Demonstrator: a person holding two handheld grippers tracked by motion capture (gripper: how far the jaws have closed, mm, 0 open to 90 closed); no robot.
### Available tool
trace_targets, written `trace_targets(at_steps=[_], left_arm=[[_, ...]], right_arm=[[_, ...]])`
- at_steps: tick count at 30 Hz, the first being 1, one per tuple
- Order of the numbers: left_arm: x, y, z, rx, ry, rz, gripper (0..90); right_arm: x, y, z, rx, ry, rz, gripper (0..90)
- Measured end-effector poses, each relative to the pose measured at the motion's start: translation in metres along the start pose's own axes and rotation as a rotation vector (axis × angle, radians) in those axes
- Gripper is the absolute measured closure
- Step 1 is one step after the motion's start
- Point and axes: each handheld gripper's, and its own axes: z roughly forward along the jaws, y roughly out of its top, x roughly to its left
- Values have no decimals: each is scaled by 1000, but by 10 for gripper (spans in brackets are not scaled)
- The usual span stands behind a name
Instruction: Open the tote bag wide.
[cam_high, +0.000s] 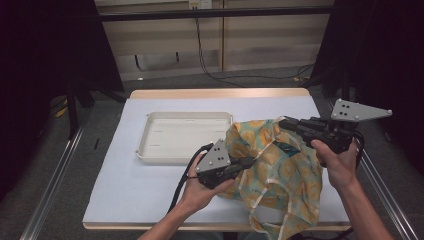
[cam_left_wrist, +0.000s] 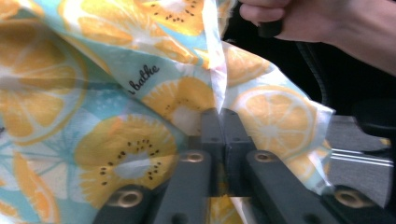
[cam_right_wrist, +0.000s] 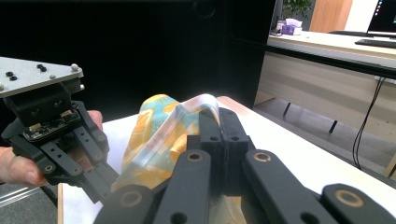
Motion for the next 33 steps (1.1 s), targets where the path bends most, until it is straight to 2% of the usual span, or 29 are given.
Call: trace_targets(at_steps=[3,5,7,9,10,13,14,15,17,21,23,25,27,28,29,30,31,32,33], left_arm=[[0,3,-9,-9,-14,-1,900],[2,6,-18,-19,-2,1,900],[6,9,-27,-47,6,-14,900],[9,10,-30,-57,11,-17,900],[15,13,-40,-69,29,-25,900],[21,14,-49,-89,50,-42,900],[27,14,-57,-103,64,-59,900],[27,14,-57,-103,64,-59,900],[36,13,-64,-103,83,-82,900],[46,13,-73,-133,104,-111,900],[50,14,-76,-125,111,-102,900],[59,12,-84,-132,139,-135,900],[62,10,-87,-129,150,-145,900],[71,3,-90,-126,145,-198,900],[71,3,-90,-126,145,-198,900],[74,0,-90,-104,147,-209,900],[76,-2,-89,-69,172,-199,900],[77,-5,-88,-54,177,-195,900],[83,-13,-87,-42,172,-215,900]], right_arm=[[-4,0,1,-1,-6,1,900],[-7,0,1,-6,-7,12,899],[-10,0,3,-10,-14,25,888],[-13,1,6,-17,-15,31,879],[-15,2,9,-17,-17,27,875],[-17,4,13,-14,-10,27,872],[-19,6,19,-10,-12,30,869],[-19,6,19,-10,-12,30,869],[-20,9,26,-6,-5,23,870],[-21,13,34,-8,6,20,869],[-22,15,36,-2,0,14,862],[-25,17,39,2,-12,10,845],[-27,16,40,8,-13,12,844],[-31,14,41,22,-22,20,870],[-33,12,42,28,-25,23,885],[-33,12,42,28,-25,23,885],[-37,6,44,48,-31,27,900],[-37,6,44,48,-31,27,900],[-42,0,46,60,-41,41,900]])
